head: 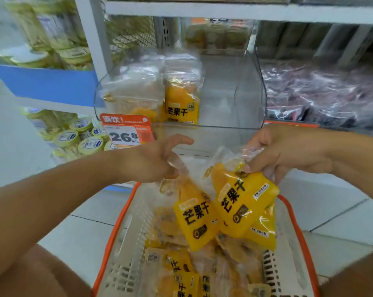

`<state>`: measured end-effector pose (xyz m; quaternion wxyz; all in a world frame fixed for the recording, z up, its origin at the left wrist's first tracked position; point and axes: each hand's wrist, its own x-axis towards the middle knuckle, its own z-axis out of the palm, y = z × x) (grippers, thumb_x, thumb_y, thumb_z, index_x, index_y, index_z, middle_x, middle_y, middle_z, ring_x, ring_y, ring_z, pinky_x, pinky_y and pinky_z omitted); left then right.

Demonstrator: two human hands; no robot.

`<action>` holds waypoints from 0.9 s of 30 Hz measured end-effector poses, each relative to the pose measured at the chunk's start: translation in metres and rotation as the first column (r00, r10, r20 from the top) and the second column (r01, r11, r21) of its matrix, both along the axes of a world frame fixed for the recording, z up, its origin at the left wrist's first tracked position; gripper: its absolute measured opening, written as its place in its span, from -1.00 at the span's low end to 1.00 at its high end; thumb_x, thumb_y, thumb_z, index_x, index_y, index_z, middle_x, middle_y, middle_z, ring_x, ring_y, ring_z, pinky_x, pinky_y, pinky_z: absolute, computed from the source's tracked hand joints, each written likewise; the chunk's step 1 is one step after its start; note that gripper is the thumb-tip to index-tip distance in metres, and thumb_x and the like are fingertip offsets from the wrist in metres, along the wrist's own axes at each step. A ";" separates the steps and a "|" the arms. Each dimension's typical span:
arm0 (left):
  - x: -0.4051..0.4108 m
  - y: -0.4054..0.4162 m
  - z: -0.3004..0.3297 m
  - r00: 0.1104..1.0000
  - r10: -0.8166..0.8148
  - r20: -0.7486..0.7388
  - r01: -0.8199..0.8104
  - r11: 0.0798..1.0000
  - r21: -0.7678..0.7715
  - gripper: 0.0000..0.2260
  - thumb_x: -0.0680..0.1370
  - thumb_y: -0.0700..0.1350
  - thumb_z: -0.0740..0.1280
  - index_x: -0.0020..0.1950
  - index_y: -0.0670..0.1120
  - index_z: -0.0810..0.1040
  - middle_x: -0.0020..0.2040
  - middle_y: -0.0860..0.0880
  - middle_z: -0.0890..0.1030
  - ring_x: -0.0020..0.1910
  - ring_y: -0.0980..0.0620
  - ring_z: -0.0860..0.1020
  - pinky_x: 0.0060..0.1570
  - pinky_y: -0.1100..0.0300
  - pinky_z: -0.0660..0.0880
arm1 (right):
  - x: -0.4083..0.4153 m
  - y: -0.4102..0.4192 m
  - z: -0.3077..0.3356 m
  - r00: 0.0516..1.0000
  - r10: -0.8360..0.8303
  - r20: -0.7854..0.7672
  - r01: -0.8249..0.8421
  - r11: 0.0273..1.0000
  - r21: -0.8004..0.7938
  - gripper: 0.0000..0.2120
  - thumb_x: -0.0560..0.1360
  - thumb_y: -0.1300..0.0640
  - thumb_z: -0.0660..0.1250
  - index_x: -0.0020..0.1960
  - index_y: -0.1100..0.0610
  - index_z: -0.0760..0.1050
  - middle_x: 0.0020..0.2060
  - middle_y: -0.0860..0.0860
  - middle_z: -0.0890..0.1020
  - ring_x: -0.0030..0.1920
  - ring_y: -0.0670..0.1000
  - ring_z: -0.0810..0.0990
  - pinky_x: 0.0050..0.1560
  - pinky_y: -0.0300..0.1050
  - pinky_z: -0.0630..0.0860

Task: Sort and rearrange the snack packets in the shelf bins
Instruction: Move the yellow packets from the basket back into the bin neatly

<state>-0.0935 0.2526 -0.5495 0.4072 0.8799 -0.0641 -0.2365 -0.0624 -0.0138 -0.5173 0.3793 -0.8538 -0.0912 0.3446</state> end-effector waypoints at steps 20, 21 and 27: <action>-0.009 0.000 -0.005 0.902 0.112 -0.416 -0.315 0.831 -0.459 -0.57 0.34 -0.15 0.49 0.20 -0.17 0.65 -0.01 -0.08 0.70 -0.20 -0.06 0.63 0.12 -0.05 0.60 | -0.007 0.005 -0.012 0.992 -0.025 -0.124 0.035 0.997 0.073 -0.78 0.44 0.35 0.48 0.08 0.29 0.64 -0.09 0.28 0.71 -0.31 0.04 0.65 -0.27 -0.10 0.67; -0.013 -0.001 -0.005 0.922 0.094 -0.376 -0.270 0.852 -0.449 -0.60 0.39 -0.15 0.53 0.21 -0.17 0.64 -0.04 -0.06 0.69 -0.18 -0.03 0.63 0.12 -0.01 0.60 | -0.009 0.009 -0.013 0.992 -0.013 -0.122 0.026 0.995 0.101 -0.78 0.43 0.35 0.48 0.07 0.26 0.65 -0.11 0.26 0.71 -0.30 0.04 0.65 -0.27 -0.10 0.67; -0.023 -0.002 -0.009 0.953 0.230 -0.195 -0.294 0.853 -0.431 -0.58 0.33 -0.24 0.55 0.18 -0.09 0.67 0.07 -0.20 0.69 0.03 -0.24 0.61 0.18 -0.16 0.52 | -0.025 0.031 -0.027 0.931 -0.353 0.097 0.304 0.893 0.332 -0.55 0.30 0.31 0.59 0.14 0.10 0.60 -0.02 0.24 0.66 -0.18 0.05 0.68 -0.19 -0.11 0.65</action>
